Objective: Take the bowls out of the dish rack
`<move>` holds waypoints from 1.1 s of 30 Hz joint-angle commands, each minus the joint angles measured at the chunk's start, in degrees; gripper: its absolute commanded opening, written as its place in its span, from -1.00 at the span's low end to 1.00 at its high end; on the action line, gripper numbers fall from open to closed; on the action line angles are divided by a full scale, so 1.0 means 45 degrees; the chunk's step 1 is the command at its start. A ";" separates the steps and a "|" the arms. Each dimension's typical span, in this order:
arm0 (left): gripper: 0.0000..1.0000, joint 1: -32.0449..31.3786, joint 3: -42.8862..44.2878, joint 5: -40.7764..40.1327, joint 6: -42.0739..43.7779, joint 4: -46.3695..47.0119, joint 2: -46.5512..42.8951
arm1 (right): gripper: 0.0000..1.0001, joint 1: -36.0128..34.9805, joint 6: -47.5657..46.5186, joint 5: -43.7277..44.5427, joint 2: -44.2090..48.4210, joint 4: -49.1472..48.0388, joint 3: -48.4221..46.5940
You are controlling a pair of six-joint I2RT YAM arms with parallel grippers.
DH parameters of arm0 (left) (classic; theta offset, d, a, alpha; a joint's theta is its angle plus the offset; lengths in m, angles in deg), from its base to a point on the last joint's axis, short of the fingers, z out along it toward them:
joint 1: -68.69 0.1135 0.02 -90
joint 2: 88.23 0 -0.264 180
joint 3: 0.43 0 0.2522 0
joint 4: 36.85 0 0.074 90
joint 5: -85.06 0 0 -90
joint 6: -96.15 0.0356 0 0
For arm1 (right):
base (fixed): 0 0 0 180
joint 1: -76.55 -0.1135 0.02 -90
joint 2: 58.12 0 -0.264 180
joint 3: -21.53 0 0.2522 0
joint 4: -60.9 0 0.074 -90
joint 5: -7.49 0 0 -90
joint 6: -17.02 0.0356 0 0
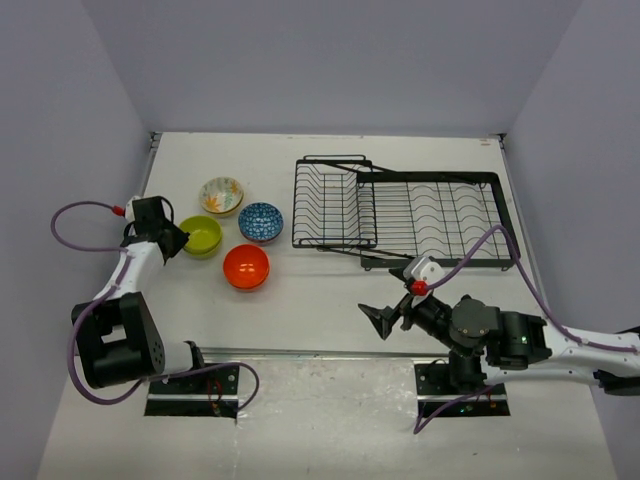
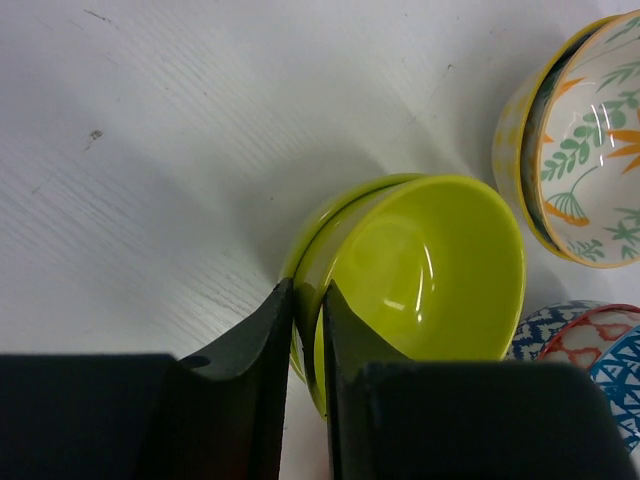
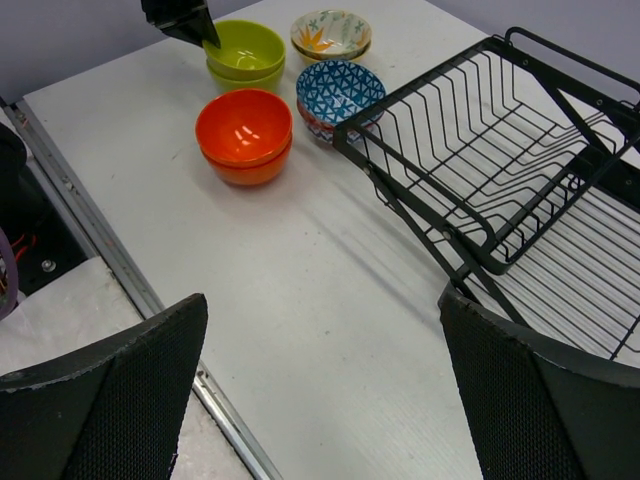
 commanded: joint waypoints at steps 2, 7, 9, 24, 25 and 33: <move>-0.63 -0.0060 -0.0053 0.0015 0.0034 0.0646 -0.0327 | 0.98 -0.0028 -0.0025 -0.0209 -0.0138 -0.0018 -0.0048; -0.47 -0.0060 -0.0053 0.0288 0.0053 0.0393 -0.0698 | 0.98 -0.0009 -0.0064 -0.0248 -0.0119 -0.0018 -0.0068; -0.45 -0.0060 -0.0111 0.0424 0.0092 0.0353 -0.0854 | 0.98 -0.0009 -0.0084 -0.0267 -0.0138 -0.0018 -0.0107; -1.00 -0.0060 -0.1107 0.1050 0.0112 0.0646 -0.1500 | 0.98 -0.0029 -0.0123 -0.0463 -0.0236 -0.0018 -0.0068; -1.00 -0.0060 -0.1127 0.1050 0.0112 0.0646 -0.1500 | 0.98 -0.0009 -0.0123 -0.0463 -0.0217 -0.0038 -0.0068; -0.03 -0.0060 -0.0484 0.0524 0.0365 -0.0661 -0.3331 | 0.98 -0.0029 0.0188 0.0257 -0.0353 0.0001 -0.0185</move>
